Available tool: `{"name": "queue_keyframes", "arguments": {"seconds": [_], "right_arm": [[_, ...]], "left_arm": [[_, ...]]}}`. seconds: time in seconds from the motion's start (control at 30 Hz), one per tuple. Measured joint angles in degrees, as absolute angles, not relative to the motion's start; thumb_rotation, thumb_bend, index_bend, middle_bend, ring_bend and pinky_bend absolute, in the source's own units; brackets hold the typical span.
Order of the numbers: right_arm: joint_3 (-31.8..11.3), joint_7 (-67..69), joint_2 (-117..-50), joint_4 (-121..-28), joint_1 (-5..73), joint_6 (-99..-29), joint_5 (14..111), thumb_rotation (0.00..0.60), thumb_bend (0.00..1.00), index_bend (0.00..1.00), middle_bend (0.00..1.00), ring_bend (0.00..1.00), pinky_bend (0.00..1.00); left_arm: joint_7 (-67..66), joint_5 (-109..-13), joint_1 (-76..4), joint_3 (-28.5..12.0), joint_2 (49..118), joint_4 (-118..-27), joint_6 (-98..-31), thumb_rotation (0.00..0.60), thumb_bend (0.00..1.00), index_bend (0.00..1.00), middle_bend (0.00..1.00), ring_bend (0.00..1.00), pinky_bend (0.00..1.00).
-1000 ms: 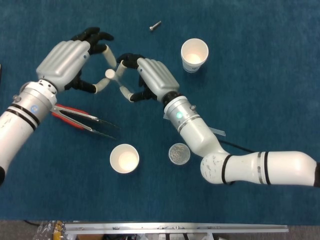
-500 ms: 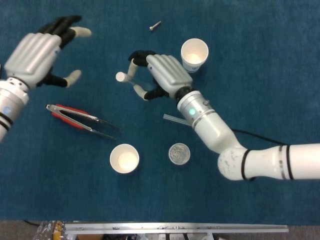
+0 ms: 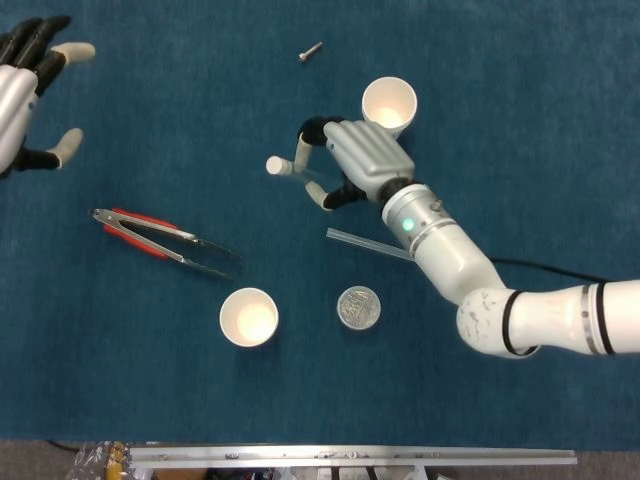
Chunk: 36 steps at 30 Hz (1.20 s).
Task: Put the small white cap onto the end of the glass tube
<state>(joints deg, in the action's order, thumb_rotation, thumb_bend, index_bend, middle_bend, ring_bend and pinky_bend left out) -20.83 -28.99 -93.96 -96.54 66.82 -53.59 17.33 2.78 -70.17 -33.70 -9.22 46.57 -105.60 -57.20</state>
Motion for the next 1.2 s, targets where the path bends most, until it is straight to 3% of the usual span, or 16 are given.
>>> {"name": "queue_keyframes", "arguments": {"seconds": [0.83, 1.2], "right_arm": [[-19.0, -34.5, -106.2, -82.2, 74.4, -53.6, 10.5, 0.600, 0.39, 0.67, 0.22, 0.18, 0.54], [-18.5, -33.9, -106.4, -81.6, 72.5, -52.8, 14.0, 0.600, 0.39, 0.32, 0.15, 0.12, 0.47]], "left_arm": [[7.6, -73.6, -30.5, -9.5, 45.6, -104.6, -59.1, 0.600, 0.32, 0.18, 0.04, 0.00, 0.05], [8.3, -74.8, -29.5, -9.5, 46.5, -103.4, -60.1, 0.600, 0.33, 0.17, 0.03, 0.00, 0.04]]}}
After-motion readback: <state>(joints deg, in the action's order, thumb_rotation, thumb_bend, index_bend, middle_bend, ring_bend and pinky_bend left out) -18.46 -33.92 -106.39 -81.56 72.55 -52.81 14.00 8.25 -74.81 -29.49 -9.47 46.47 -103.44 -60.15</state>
